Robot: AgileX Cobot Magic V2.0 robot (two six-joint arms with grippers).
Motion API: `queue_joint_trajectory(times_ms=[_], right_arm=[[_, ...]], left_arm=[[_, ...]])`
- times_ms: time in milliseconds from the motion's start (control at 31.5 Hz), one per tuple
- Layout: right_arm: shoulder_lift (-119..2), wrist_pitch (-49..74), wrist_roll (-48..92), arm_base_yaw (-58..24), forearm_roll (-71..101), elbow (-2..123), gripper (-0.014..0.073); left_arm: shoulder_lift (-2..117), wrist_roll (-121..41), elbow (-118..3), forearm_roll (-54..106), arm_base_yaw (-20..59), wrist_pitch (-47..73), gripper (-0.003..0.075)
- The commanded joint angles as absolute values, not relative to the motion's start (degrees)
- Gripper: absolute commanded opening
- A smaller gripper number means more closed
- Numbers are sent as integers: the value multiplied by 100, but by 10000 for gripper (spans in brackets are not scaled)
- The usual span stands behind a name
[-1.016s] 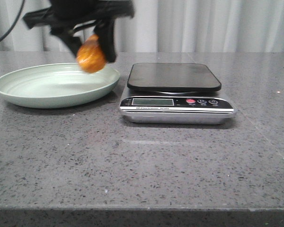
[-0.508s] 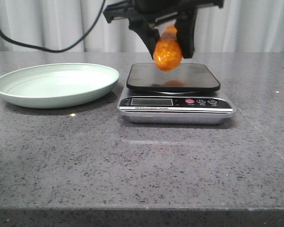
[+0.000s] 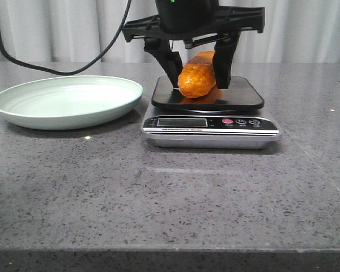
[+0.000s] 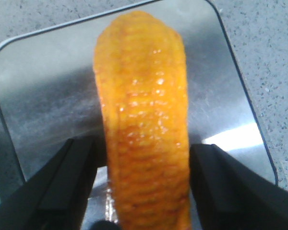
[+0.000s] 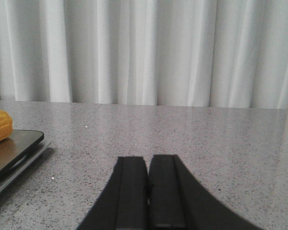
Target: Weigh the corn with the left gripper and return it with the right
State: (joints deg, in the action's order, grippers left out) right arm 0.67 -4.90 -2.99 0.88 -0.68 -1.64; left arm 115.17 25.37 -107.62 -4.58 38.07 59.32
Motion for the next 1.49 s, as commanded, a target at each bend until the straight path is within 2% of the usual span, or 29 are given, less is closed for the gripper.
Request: queue_joint_trajectory(times_ms=[0,222,317,571,794,1111,1238,1365,1460], right_arm=[[162,-900,-284,82,-144,-115,144],[162,-900,-284,82,-144,-115,144],[162,-900,-284,82,-144,-115,144],[162,-900,-284,82,-144,-115,144],[162,-900,-284,82,-144,-115,144],[162,-900,-284,82,-144,-115,144],[162,-900,-284,82,-144,-115,144],[162,-900,-284,82,-144,-115,144],[162,-900,-284,82,-144,-115,144]], left_arm=[[11121,2540,-11077,-441,3842,5888,493],[10766,2497,-11393,-739,3842,5920,493],[10510,1999,-11393,-715,3818,5908,490],[9830,1618,-11045,-715,3410,6053,379],[8572,1596,-9456,-715,3017,5255,309],[6203,1482,-7034,-715,2634,3999,281],[5108,1482,-6235,-715,2634,3430,218],[4103,1482,-5547,-710,2634,3138,120],[3451,1482,-5104,-710,2634,3103,133]])
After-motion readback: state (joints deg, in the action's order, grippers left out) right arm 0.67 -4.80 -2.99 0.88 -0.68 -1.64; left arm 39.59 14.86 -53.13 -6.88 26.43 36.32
